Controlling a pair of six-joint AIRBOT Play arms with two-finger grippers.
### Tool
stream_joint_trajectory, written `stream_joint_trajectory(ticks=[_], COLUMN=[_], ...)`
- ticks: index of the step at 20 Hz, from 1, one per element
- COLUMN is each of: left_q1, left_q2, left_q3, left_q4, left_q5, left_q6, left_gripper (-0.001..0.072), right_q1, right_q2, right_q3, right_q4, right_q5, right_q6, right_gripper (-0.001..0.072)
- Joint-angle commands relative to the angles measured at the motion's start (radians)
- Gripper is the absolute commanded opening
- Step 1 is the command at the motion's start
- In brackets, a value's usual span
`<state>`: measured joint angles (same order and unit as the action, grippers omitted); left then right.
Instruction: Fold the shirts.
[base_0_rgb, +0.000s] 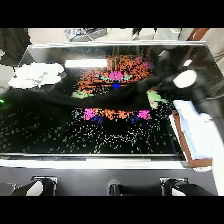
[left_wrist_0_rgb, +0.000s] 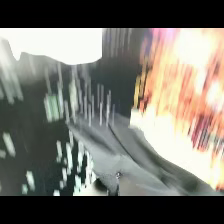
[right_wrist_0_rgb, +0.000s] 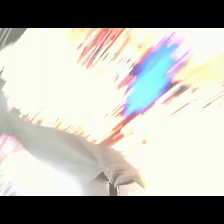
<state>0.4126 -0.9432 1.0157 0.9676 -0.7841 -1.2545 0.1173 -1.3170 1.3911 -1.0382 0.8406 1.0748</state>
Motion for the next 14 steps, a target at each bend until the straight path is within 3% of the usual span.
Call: stream_joint_trajectory(ticks=[1,5,8,11,14], left_q1=[0.123,0.24,0.234,0.231,0.212], left_q2=[0.111,0.232,0.301,0.339,0.377], left_q3=[0.183,0.216,0.216,0.198,0.068], left_q4=[0.002,0.0,0.001,0.018,0.049], left_q5=[0.027,0.018,0.001,-0.093,-0.144], left_q6=[-0.098,-0.269,-0.268,-0.264,-0.252], left_gripper=[0.003,0.0031,0.0031,0.0031,0.0031], right_q1=[-0.122,-0.2,-0.199,-0.199,-0.199], right_q2=[0.199,0.371,0.427,0.432,0.428], right_q3=[0.135,0.137,0.137,0.134,0.029], right_q4=[-0.312,-0.329,-0.34,-0.341,-0.339], right_q5=[-0.004,0.072,0.211,0.465,0.638], right_q6=[0.166,0.194,0.193,0.186,0.141], right_gripper=[0.0034,0.0035,0.0036,0.0036,0.0036])
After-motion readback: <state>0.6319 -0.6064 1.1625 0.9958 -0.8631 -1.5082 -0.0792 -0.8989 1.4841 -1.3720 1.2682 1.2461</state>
